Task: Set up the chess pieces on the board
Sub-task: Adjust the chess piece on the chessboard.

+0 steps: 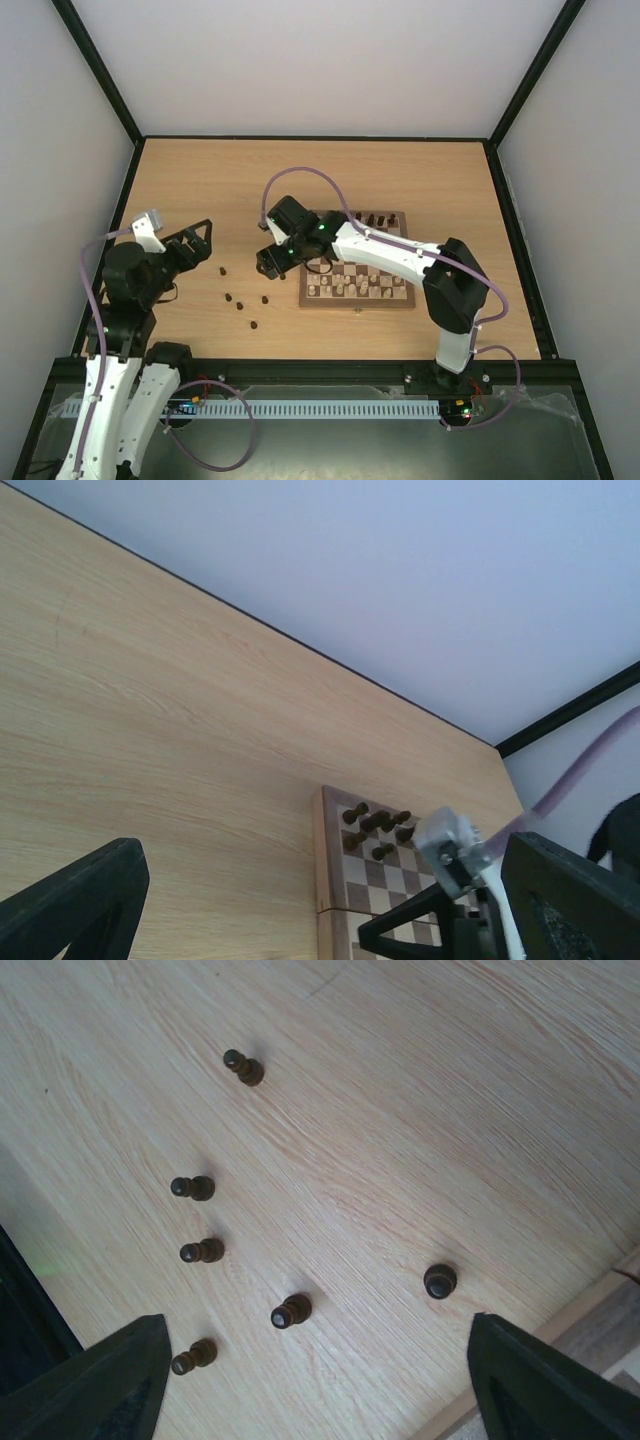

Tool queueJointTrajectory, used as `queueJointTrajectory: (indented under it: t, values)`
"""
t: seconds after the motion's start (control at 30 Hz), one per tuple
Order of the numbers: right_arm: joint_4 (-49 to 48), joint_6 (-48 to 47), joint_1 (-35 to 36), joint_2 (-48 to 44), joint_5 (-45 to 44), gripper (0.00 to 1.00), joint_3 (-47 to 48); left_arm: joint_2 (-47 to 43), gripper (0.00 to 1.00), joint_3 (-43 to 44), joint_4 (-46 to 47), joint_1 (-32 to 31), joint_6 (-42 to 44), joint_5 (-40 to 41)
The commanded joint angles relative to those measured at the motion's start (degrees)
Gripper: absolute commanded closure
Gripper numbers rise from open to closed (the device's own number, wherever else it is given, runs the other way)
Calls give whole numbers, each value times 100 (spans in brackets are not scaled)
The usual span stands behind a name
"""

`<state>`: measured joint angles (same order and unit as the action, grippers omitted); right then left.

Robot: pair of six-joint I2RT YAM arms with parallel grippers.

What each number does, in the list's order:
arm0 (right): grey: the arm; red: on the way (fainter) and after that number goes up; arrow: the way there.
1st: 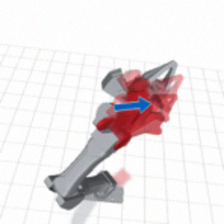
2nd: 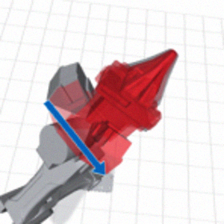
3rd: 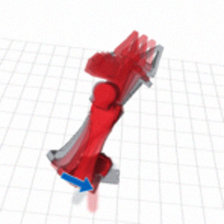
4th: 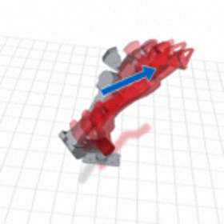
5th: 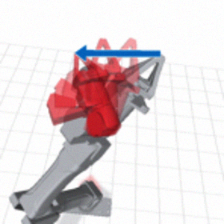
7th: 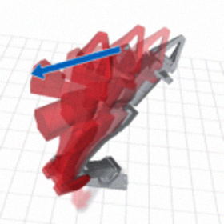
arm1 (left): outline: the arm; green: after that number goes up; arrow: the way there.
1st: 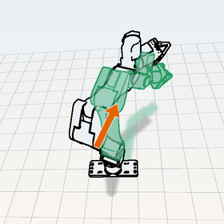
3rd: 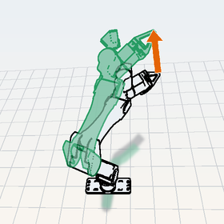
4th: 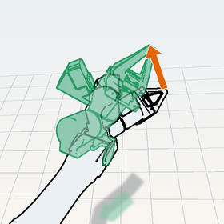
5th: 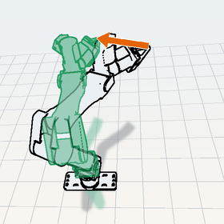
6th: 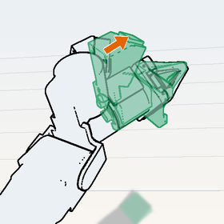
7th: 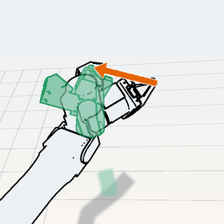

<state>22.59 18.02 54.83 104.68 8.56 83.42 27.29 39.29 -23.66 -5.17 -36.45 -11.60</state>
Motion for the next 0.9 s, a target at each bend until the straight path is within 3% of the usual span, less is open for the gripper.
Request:
queueJointTrajectory:
  t: [0.0,0.17,0.87]
  values:
    - [327,-30,179,220,-130,21,356,-218,1,350,-349,16,17,-20]
    - [383,-1,312,396,-180,28,583,-400,0,554,-628,16,70,9]
    - [451,75,467,212,-395,23,521,-552,1,749,-785,16,121,-14]
